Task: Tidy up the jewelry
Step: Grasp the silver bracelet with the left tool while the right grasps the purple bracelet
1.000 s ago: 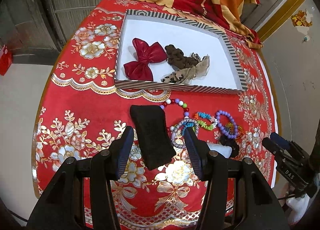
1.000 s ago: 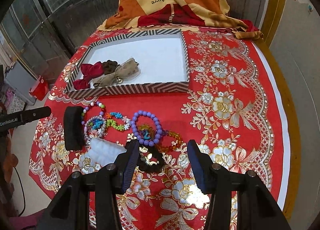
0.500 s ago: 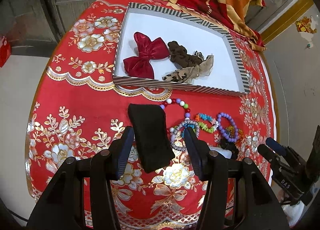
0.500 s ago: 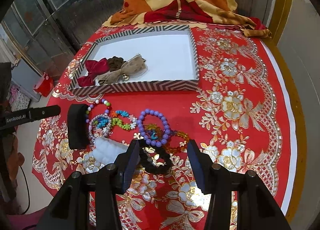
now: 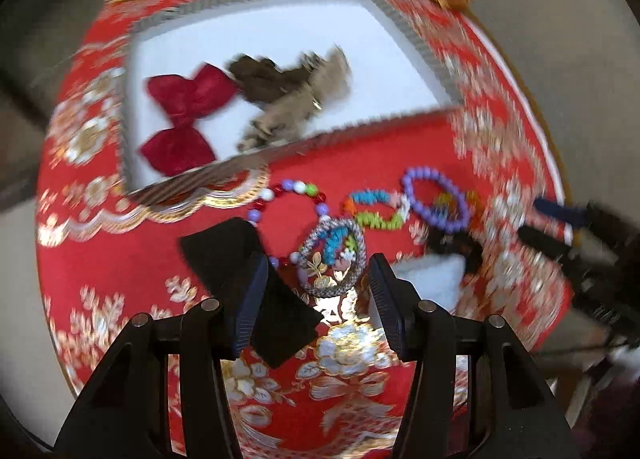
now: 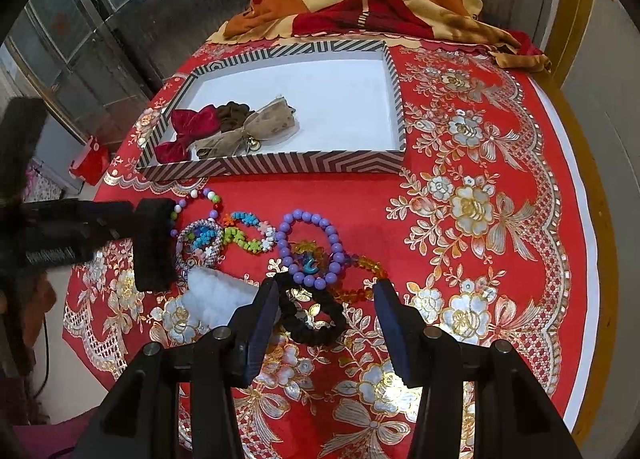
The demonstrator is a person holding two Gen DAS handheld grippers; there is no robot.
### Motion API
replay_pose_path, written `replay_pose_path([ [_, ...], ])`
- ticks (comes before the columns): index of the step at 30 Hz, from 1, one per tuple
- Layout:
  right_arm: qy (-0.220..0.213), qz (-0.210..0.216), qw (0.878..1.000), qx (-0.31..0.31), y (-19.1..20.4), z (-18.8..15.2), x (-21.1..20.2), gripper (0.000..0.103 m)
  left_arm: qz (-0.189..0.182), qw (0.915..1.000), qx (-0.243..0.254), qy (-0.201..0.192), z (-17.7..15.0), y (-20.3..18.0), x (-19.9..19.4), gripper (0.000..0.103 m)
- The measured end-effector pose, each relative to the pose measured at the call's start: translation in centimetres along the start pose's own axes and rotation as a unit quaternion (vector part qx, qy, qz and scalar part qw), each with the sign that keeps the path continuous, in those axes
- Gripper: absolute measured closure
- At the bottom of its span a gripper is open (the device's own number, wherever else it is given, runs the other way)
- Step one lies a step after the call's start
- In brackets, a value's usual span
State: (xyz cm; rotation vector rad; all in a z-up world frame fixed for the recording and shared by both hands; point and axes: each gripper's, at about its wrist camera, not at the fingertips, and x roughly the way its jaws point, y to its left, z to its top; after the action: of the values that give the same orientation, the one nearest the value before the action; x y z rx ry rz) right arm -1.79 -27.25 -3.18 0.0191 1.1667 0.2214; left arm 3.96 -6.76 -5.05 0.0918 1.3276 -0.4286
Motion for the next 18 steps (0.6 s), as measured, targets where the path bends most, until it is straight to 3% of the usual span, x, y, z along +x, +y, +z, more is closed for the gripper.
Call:
replay_pose_path([
  [9, 0.005, 0.006, 1.0, -0.002, -0.8, 0.4, 0.9, 0.055, 0.014, 0.9969, 0.068, 0.039, 1.0, -0.8, 4.0, 0.052],
  [15, 0.011, 0.014, 1.0, 0.003, -1.7, 1.6, 3.1, 0.055, 0.017, 0.995, 0.092, 0.034, 1.4, -1.4, 4.3, 0.053],
  [18, 0.015, 0.014, 1.0, -0.002, -1.9, 2.1, 4.1, 0.055, 0.031, 0.9923, 0.11, 0.049, 1.4, -1.6, 4.9, 0.064],
])
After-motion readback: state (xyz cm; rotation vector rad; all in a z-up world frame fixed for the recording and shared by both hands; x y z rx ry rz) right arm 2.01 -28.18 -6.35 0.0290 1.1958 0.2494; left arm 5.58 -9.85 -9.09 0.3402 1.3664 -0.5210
